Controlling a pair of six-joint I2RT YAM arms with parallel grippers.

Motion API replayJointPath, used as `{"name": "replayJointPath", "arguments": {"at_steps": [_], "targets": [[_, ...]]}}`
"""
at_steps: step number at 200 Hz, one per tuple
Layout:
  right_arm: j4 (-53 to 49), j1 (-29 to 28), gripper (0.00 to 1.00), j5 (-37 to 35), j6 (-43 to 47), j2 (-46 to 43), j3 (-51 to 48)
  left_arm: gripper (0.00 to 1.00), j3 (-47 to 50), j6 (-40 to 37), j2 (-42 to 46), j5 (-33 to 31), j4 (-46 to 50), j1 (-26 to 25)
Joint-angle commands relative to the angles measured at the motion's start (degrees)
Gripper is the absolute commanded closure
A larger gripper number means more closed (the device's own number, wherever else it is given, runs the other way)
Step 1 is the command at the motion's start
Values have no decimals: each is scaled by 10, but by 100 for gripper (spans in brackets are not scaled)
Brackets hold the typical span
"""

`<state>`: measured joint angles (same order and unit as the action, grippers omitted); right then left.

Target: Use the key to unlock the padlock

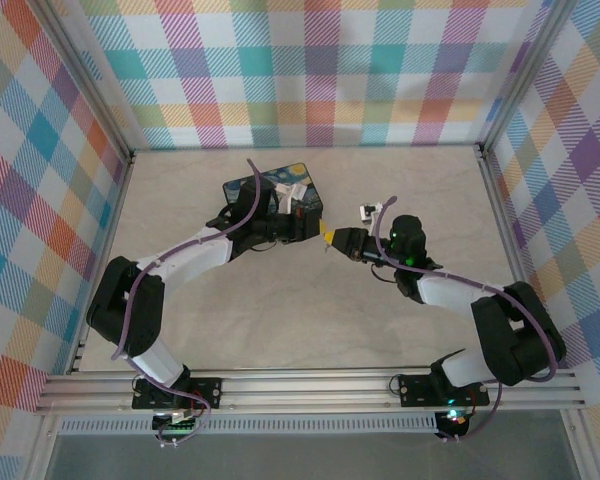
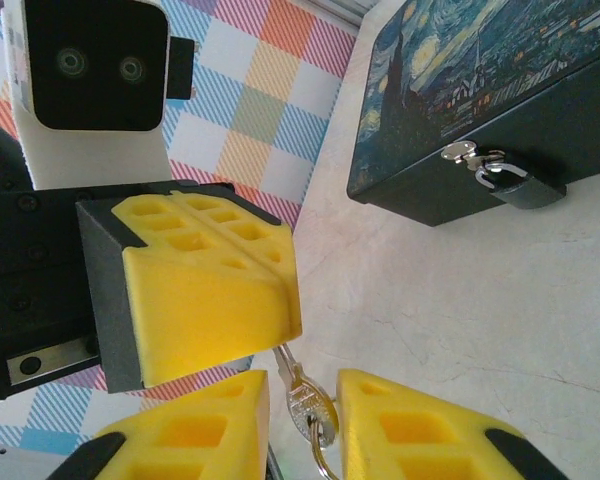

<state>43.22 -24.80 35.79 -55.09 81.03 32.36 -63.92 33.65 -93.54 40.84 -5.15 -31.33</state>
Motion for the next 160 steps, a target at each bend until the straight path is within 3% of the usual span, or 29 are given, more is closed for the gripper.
{"name": "replayJointPath", "arguments": {"at_steps": [1, 35, 106, 160], "targets": [[53, -3, 77, 9, -17, 9, 9, 100, 5, 1, 1, 3, -23, 4], [76, -3, 79, 7, -31, 15, 4, 100, 8, 5, 3, 3, -30, 5], [147, -3, 92, 12, -67, 22, -12, 100, 19, 25, 5, 4, -57, 9], [134, -3, 99, -6, -62, 5, -22, 100, 23, 28, 6, -4, -56, 13]]}}
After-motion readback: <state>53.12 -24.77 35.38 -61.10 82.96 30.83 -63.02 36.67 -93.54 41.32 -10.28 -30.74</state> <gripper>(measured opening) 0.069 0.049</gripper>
